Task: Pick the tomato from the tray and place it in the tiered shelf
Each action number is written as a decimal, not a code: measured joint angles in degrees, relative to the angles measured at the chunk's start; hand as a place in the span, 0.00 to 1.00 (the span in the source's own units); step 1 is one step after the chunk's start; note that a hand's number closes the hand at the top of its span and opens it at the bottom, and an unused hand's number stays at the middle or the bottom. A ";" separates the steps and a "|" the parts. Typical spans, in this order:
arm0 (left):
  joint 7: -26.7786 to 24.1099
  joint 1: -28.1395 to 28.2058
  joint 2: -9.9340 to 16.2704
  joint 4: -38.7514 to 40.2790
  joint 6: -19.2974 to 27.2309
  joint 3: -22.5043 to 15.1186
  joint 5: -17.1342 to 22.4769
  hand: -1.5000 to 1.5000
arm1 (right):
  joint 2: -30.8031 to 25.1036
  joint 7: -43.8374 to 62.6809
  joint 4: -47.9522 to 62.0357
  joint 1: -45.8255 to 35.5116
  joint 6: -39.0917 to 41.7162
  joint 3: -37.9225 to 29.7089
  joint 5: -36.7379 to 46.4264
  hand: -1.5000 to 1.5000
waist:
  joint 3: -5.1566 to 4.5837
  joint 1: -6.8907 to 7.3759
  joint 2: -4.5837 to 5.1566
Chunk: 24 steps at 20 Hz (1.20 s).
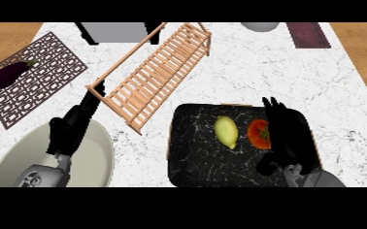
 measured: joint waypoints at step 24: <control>0.88 0.96 -0.97 -1.18 -1.32 1.19 -1.35 0.50 | 4.97 -12.87 13.55 -3.53 -5.37 -1.15 5.56 1.00 | -0.31 -0.04 -0.32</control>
